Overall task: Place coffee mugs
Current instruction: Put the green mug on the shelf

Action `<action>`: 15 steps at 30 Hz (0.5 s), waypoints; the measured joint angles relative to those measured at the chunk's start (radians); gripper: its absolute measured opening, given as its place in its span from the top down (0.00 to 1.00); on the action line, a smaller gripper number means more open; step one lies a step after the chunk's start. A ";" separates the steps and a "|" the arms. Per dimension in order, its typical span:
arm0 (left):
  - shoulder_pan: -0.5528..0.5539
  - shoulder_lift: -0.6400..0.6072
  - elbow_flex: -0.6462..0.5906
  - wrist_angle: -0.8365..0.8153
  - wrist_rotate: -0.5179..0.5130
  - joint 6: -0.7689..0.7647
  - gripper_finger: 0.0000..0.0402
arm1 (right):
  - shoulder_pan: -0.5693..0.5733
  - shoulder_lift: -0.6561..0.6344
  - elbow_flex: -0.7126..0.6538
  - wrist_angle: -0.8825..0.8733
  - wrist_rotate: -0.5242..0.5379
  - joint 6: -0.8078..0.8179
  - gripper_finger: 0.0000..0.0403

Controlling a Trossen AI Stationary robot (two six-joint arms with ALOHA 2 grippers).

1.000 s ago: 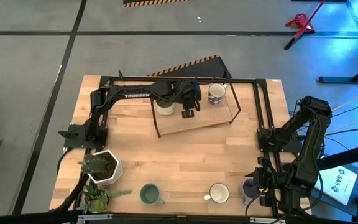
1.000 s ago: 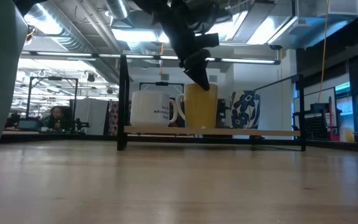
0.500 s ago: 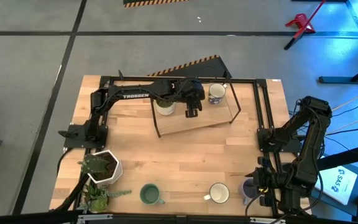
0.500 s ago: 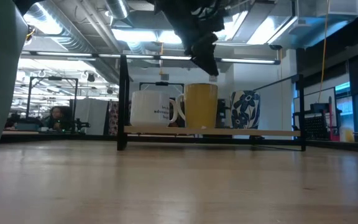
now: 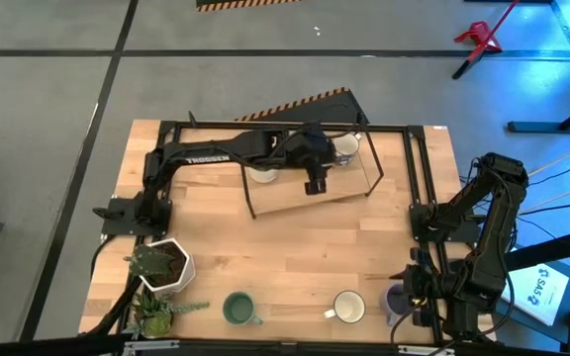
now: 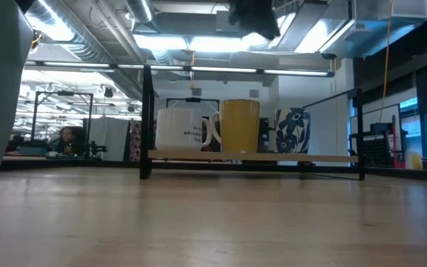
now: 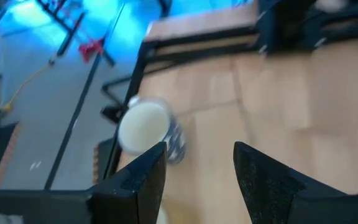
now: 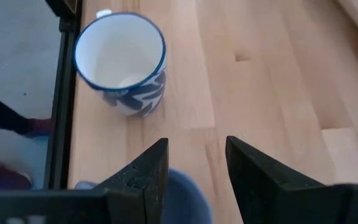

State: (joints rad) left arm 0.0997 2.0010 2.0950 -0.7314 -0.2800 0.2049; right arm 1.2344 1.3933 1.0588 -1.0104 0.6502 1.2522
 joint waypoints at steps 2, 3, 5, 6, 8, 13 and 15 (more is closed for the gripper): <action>-0.012 -0.001 0.023 0.006 0.023 0.014 0.55 | 0.000 0.000 0.000 -0.004 0.015 0.000 0.63; -0.016 -0.001 0.029 0.009 0.027 0.019 0.55 | -0.001 0.000 0.000 -0.004 0.017 0.000 0.63; -0.013 -0.001 0.031 0.016 0.030 0.022 0.55 | -0.012 0.000 0.000 -0.006 0.012 0.000 0.63; -0.007 -0.001 0.031 0.021 0.035 0.021 0.55 | -0.018 0.000 0.000 -0.006 0.009 0.000 0.63; 0.012 -0.001 0.031 0.028 0.050 0.015 0.55 | -0.030 0.000 0.000 -0.007 0.008 0.000 0.63; 0.052 0.017 0.031 0.041 0.105 0.014 0.55 | -0.071 0.000 0.000 -0.004 0.005 0.000 0.63; 0.059 0.036 0.032 0.070 0.116 0.020 0.55 | -0.083 0.000 0.000 -0.003 0.004 0.000 0.63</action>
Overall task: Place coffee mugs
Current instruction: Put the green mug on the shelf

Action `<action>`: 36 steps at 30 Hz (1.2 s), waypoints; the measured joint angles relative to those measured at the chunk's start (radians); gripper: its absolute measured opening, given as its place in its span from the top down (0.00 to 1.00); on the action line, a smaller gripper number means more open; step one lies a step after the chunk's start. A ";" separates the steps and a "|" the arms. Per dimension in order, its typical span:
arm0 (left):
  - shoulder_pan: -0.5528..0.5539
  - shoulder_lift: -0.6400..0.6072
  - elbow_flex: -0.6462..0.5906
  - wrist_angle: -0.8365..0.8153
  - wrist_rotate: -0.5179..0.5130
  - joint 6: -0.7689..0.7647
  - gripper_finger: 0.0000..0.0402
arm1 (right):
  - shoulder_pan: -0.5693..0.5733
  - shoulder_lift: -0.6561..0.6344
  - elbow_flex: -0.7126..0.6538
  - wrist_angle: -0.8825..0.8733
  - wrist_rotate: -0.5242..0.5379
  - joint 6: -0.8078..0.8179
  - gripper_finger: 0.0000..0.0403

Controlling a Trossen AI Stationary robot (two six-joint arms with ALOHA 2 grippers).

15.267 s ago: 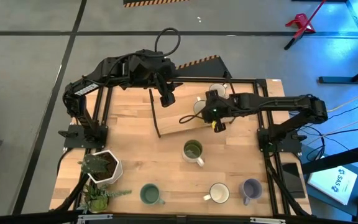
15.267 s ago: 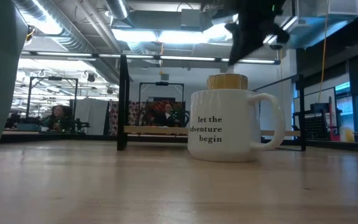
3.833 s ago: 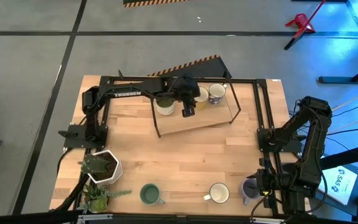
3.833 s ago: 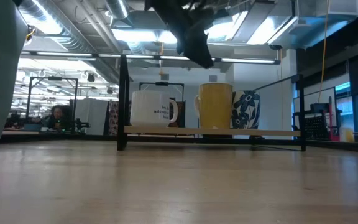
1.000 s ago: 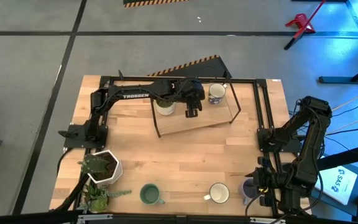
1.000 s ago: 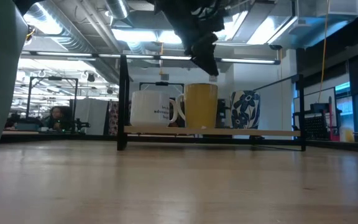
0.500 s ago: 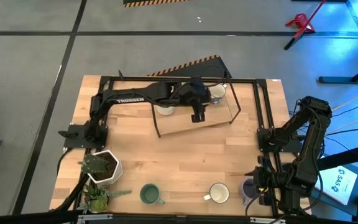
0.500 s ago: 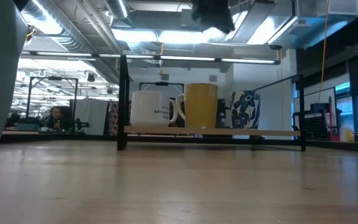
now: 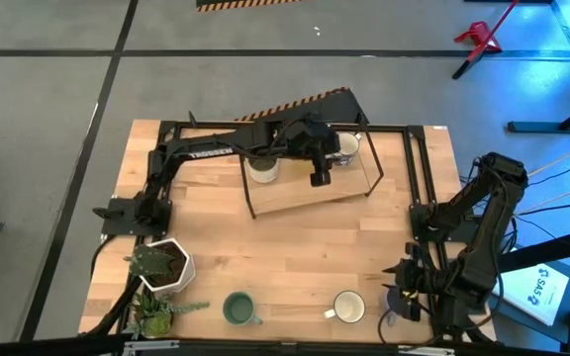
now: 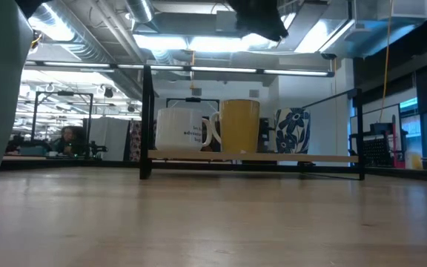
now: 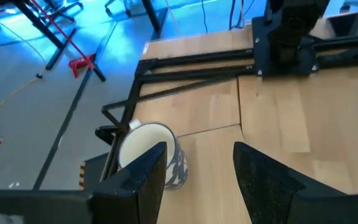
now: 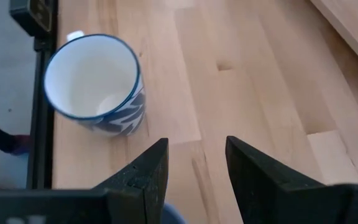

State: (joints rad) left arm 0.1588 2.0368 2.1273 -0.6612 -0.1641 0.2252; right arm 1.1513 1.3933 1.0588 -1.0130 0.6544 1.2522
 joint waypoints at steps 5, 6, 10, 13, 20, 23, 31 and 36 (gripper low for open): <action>0.002 0.035 -0.004 -0.021 0.047 -0.004 0.55 | -0.041 0.000 0.000 -0.002 0.000 -0.008 0.63; 0.000 0.030 -0.004 -0.017 0.065 -0.009 0.55 | -0.050 0.000 0.000 0.000 0.000 -0.013 0.63; -0.023 -0.044 0.046 -0.080 0.106 -0.014 0.55 | -0.077 0.000 0.000 0.017 -0.015 -0.063 0.63; -0.061 -0.110 0.120 -0.182 0.137 -0.014 0.55 | -0.088 0.000 0.000 0.016 -0.053 -0.082 0.63; -0.243 -0.199 0.190 -0.524 0.172 -0.121 0.55 | -0.085 0.000 0.000 0.024 -0.073 -0.083 0.63; -0.346 -0.221 0.192 -0.648 0.167 -0.245 0.55 | -0.085 0.000 0.000 0.025 -0.090 -0.091 0.63; -0.625 -0.224 0.146 -0.811 -0.021 -0.650 0.55 | -0.085 0.000 0.000 0.046 -0.099 -0.187 0.63; -0.751 -0.224 0.020 -0.791 -0.122 -0.854 0.55 | -0.085 0.000 0.000 0.047 -0.106 -0.197 0.63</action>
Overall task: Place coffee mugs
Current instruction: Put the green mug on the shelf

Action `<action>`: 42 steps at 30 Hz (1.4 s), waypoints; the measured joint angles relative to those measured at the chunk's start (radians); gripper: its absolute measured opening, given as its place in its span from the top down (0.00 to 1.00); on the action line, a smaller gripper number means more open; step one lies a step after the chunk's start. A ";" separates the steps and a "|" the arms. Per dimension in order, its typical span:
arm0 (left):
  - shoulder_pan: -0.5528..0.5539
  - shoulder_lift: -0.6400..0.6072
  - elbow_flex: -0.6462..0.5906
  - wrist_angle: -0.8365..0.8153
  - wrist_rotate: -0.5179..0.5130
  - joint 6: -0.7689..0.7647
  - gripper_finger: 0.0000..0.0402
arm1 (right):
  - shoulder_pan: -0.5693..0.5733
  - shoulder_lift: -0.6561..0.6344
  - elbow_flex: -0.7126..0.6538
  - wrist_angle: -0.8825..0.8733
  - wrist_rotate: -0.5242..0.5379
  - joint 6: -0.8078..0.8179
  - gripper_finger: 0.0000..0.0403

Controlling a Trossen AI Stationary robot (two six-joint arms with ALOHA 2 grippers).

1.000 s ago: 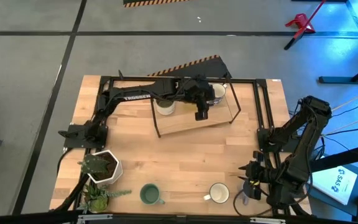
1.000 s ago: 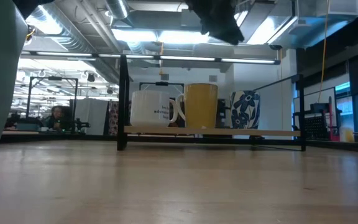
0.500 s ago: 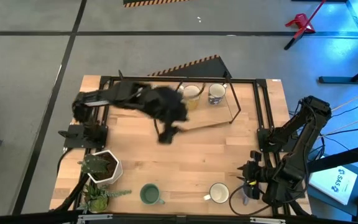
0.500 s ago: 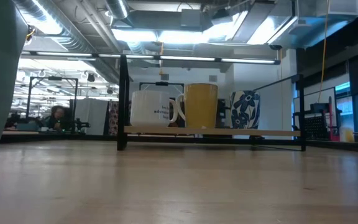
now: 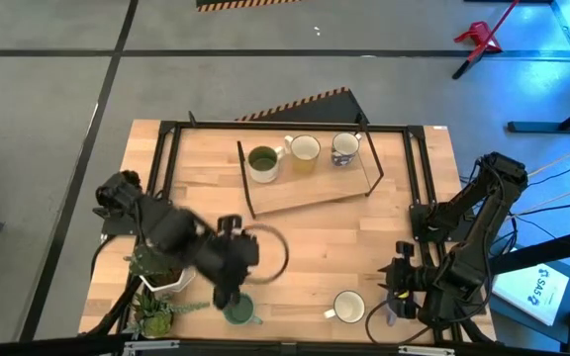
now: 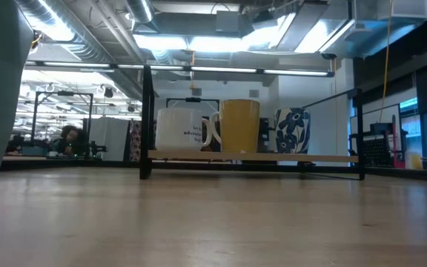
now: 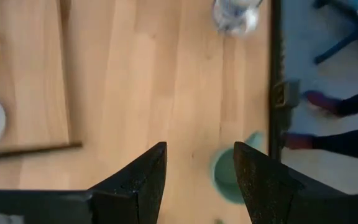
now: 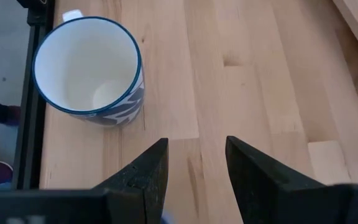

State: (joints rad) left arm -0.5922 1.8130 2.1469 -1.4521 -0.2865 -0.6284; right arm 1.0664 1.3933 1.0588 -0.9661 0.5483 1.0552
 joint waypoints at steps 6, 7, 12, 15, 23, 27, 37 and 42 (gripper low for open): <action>-0.094 0.002 -0.223 0.122 -0.005 -0.095 0.55 | 0.000 0.000 0.000 0.000 -0.027 -0.038 0.63; -0.108 0.002 -0.261 0.167 0.007 -0.092 0.55 | 0.000 0.000 0.000 0.000 -0.030 -0.042 0.63; -0.167 0.003 -0.417 0.372 0.103 -0.086 0.55 | 0.000 0.000 0.000 0.000 -0.060 -0.069 0.63; -0.190 0.003 -0.490 0.473 0.129 -0.122 0.55 | 0.000 0.000 0.000 0.000 -0.064 -0.070 0.63; -0.220 0.010 -0.635 0.678 0.170 -0.149 0.55 | 0.000 0.000 0.000 0.000 -0.079 -0.096 0.63; -0.227 0.047 -0.673 0.692 0.195 -0.151 0.55 | 0.000 0.000 0.000 0.000 -0.088 -0.094 0.63; -0.169 0.096 -0.699 0.685 0.180 -0.166 0.58 | 0.000 0.000 0.000 0.009 -0.089 -0.093 0.63; -0.131 0.096 -0.698 0.684 0.151 -0.174 0.72 | 0.000 0.000 0.000 0.010 -0.087 -0.094 0.63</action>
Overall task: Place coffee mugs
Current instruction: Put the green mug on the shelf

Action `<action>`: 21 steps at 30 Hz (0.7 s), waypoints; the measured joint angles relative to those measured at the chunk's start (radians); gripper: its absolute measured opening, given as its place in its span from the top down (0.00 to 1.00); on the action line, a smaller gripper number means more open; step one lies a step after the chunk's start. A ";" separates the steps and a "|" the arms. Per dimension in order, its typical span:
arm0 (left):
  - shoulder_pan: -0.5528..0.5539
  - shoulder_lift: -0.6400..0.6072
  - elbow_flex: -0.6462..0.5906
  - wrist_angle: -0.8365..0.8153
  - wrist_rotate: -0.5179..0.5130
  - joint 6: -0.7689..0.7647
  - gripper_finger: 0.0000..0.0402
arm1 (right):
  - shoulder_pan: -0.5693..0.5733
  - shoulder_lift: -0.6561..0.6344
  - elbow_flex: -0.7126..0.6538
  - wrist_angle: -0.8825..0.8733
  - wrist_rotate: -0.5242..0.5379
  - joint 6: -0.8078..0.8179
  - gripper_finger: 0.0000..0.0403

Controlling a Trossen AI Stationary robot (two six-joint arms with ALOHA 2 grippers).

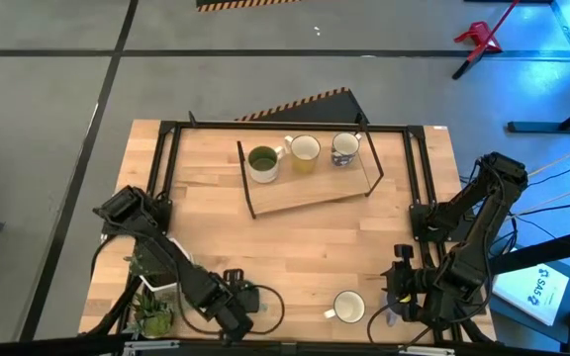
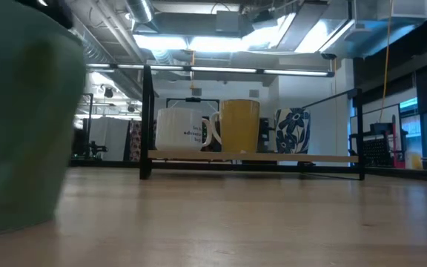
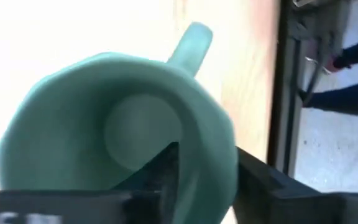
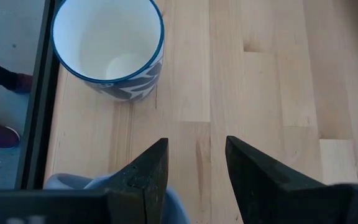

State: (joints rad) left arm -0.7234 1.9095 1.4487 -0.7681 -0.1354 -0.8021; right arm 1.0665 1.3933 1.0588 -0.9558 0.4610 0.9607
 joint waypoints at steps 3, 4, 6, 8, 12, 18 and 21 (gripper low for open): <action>0.026 0.000 0.000 0.000 -0.004 0.000 0.86 | 0.000 0.000 0.000 0.002 0.007 0.000 0.63; 0.036 0.000 0.001 -0.001 -0.007 0.000 0.91 | 0.000 0.000 0.000 0.005 0.014 0.000 0.63; 0.058 -0.007 0.004 -0.005 -0.018 -0.001 0.96 | 0.000 0.000 0.000 0.010 0.021 0.000 0.63; 0.081 -0.006 0.005 0.003 -0.019 -0.008 0.96 | 0.000 0.000 0.000 0.010 0.026 -0.002 0.63; 0.128 -0.005 0.019 0.004 -0.022 -0.040 0.96 | 0.000 0.000 0.000 0.009 0.060 -0.029 0.63; 0.230 -0.001 0.128 -0.042 -0.031 -0.051 0.96 | 0.000 0.000 0.000 -0.007 0.071 -0.031 0.63; 0.290 -0.002 0.196 -0.066 -0.020 -0.016 0.96 | 0.000 0.000 0.000 -0.034 0.080 -0.031 0.63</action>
State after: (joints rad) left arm -0.4337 1.9072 1.6450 -0.8341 -0.1554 -0.8185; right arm 1.0664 1.3933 1.0588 -0.9893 0.5413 0.9298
